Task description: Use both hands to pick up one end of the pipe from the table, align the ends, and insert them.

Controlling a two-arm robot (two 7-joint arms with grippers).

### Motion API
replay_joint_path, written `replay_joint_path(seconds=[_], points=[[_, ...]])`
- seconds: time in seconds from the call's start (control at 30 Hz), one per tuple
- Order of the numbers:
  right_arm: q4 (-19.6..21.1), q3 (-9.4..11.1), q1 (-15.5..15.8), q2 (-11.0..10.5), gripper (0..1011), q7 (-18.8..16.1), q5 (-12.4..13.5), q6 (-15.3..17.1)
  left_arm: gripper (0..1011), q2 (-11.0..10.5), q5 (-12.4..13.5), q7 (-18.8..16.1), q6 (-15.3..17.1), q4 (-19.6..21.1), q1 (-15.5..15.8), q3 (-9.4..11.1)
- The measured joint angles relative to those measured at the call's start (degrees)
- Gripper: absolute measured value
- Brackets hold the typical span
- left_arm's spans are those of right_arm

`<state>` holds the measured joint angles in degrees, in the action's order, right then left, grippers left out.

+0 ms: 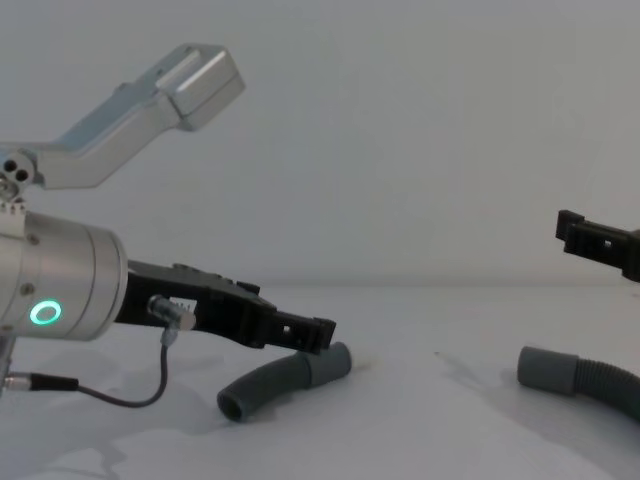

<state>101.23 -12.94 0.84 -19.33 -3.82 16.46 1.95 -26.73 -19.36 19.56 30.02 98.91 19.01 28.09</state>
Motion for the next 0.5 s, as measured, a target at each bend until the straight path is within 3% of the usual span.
replay_joint_path(seconds=[0.5], points=[[0.0, 0.0, 0.0, 0.0, 1000, 0.0, 0.0, 0.0, 1001, 0.71, -1.53, 3.29, 0.13, -4.17, 1.99, 0.59]])
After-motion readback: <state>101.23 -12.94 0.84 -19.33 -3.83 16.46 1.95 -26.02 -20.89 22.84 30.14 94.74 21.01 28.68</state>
